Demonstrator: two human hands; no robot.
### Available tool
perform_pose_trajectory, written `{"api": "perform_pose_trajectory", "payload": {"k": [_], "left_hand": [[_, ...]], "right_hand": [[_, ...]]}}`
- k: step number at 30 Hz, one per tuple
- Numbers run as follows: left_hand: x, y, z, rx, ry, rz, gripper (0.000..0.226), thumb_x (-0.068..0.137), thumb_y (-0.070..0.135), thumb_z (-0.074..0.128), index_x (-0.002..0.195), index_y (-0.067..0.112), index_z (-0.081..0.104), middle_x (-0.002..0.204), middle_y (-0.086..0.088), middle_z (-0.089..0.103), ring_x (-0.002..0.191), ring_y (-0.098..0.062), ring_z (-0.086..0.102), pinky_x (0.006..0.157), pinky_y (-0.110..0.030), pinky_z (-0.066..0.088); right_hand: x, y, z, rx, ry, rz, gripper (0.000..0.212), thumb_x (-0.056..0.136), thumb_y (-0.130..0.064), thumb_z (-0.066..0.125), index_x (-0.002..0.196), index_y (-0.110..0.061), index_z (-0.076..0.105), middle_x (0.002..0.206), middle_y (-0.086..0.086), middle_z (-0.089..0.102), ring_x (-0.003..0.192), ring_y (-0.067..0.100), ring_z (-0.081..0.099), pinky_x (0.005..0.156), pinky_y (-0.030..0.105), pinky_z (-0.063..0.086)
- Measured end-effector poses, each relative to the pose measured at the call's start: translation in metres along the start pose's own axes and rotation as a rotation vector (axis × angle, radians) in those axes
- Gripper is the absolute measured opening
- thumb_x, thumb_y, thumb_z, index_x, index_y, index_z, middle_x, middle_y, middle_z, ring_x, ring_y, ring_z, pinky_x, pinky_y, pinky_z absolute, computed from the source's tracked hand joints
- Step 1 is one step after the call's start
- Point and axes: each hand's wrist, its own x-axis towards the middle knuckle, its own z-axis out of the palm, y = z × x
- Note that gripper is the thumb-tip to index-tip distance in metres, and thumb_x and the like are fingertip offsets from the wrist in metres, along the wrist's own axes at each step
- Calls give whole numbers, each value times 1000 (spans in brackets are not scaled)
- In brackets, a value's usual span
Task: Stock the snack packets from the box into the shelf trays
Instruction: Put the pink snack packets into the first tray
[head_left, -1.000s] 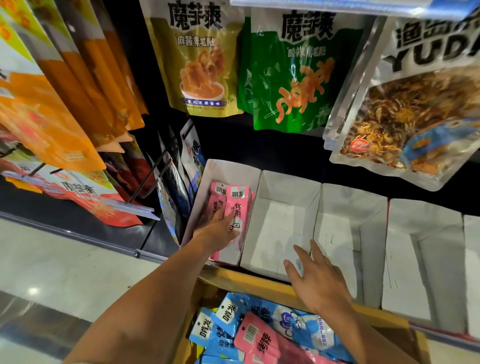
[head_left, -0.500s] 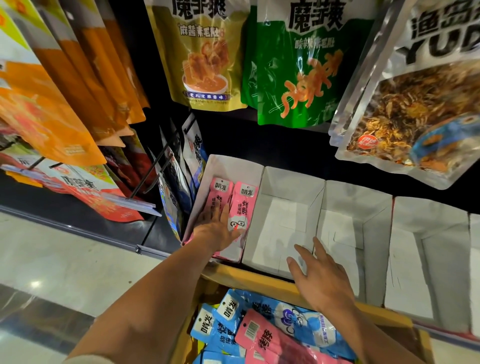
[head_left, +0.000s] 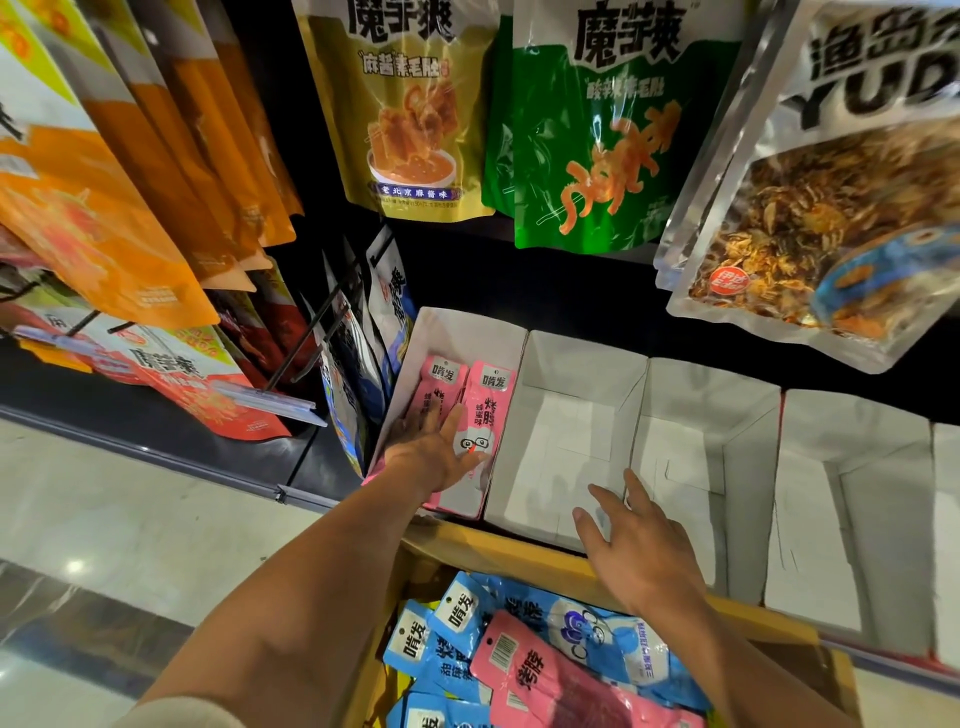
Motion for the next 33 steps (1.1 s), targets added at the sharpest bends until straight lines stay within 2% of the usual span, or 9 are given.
{"api": "perform_pose_trajectory", "payload": {"k": [5, 9, 13, 16, 21, 25, 28, 31, 33], "left_hand": [[-17, -3, -11, 23, -49, 49, 71, 106, 63, 23, 161, 37, -14, 166, 6, -25, 157, -32, -17, 122, -67, 17], [-29, -13, -14, 47, 35, 58, 89, 85, 83, -8, 162, 38, -7, 171, 2, -19, 157, -33, -15, 123, -66, 12], [-75, -5, -26, 34, 197, 96, 73, 102, 68, 16, 163, 32, -5, 173, -2, -3, 159, -32, -1, 124, -59, 16], [-111, -6, -25, 39, 297, 172, 72, 102, 67, 16, 163, 32, 1, 173, -4, 6, 158, -31, 8, 124, -57, 21], [-184, 1, -9, 109, 386, 233, 66, 106, 59, 21, 164, 32, 6, 173, -3, 7, 159, -28, 8, 126, -51, 18], [-233, 3, 26, 61, 378, 254, 67, 105, 60, 20, 164, 29, 11, 173, -4, 7, 158, -31, 8, 126, -53, 16], [-269, 6, 68, 43, 342, 254, 77, 97, 66, 6, 161, 26, 23, 170, -8, 18, 157, -33, 13, 125, -52, 17], [-302, 12, 116, -30, 245, 256, 69, 104, 62, 15, 164, 31, 11, 173, -3, 7, 159, -28, 3, 127, -51, 14], [-317, 17, 146, -28, 184, 249, 73, 101, 66, 8, 165, 31, 6, 173, -1, 0, 159, -27, -2, 128, -49, 12]], "right_hand": [[0, 0, -1, -6, -12, 13, 65, 96, -70, 20, 154, -41, 29, 169, -1, 4, 151, 22, 25, 120, 44, 29], [-1, -2, -3, 8, -33, 10, 65, 97, -69, 20, 155, -40, 28, 168, 0, 5, 152, 24, 21, 121, 45, 23], [-10, -4, -7, 19, -8, 3, 62, 100, -63, 22, 155, -34, 32, 168, 0, 13, 151, 23, 21, 123, 44, 19], [-25, -10, -15, 64, 26, -25, 58, 102, -59, 27, 152, -31, 37, 165, 0, 20, 149, 23, 24, 121, 43, 21], [-67, -11, -28, 86, 75, -132, 51, 102, -53, 38, 146, -28, 45, 160, 0, 30, 144, 24, 31, 117, 43, 29], [-108, 2, -26, 109, 136, -216, 43, 100, -42, 48, 139, -24, 53, 151, 2, 41, 135, 26, 42, 110, 45, 38], [-134, 16, -10, 95, 196, -275, 35, 97, -35, 53, 127, -20, 62, 133, 6, 55, 119, 31, 54, 97, 43, 47], [-154, 28, 14, 54, 85, -232, 33, 95, -40, 50, 119, -23, 65, 116, 4, 62, 110, 30, 58, 89, 41, 50], [-161, 37, 34, 34, -54, -213, 36, 95, -38, 54, 127, -25, 64, 125, 4, 63, 118, 29, 58, 96, 42, 49]]}}
